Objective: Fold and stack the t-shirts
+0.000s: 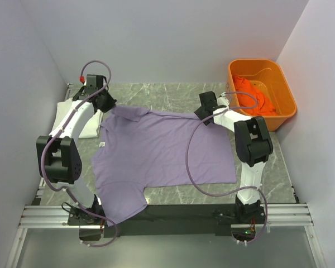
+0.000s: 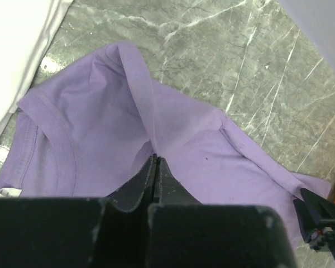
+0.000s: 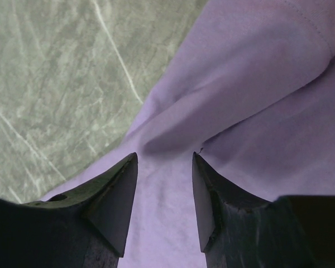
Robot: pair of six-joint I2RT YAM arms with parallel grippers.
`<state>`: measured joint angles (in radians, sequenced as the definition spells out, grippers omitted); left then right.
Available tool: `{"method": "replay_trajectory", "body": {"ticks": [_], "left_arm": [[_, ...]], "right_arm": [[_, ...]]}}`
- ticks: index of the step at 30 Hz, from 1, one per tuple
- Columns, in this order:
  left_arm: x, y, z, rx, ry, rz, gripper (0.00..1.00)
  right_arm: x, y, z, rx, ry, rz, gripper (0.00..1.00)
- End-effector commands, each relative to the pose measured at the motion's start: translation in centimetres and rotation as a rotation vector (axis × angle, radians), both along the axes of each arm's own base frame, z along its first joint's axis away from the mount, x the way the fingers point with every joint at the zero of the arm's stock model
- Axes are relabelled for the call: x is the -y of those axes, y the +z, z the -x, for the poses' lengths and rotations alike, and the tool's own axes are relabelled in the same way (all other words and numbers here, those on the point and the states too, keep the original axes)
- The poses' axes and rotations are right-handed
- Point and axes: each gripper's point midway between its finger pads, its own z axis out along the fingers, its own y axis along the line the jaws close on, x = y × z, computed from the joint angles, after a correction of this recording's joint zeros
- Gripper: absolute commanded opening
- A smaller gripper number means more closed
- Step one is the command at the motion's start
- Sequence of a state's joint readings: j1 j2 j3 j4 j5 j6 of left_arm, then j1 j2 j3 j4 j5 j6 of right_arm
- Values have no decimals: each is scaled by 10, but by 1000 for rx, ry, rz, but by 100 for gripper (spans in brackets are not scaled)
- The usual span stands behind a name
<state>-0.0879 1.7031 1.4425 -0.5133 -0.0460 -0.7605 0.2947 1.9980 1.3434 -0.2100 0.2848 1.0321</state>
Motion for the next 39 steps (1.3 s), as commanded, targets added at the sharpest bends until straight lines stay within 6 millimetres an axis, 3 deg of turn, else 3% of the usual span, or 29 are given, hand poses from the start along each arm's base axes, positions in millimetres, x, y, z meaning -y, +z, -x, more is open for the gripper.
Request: {"method": "replay_trajectory", "body": {"ticks": [1,8,22,29,34,36,39], "left_arm": [[-1,54,-7,139,-11,16,1],[-6,64,-6,161,-5,29,1],[-14,72,-4,174,7,50,1],[-14,83,-3,195,5,63,1],[-19,92,3,205,13,54,1],[-22,99,7,218,23,50,1],[-24,103,12,230,27,47,1]], "right_arm": [[1,11,-15,43,-47,5,50],[2,1,-15,22,-52,17,46],[33,0,-20,31,-130,80,44],[37,9,-20,42,-122,103,14],[41,30,-17,64,-107,133,8],[46,41,-17,80,-102,155,1],[48,51,-15,91,-90,172,0]]}}
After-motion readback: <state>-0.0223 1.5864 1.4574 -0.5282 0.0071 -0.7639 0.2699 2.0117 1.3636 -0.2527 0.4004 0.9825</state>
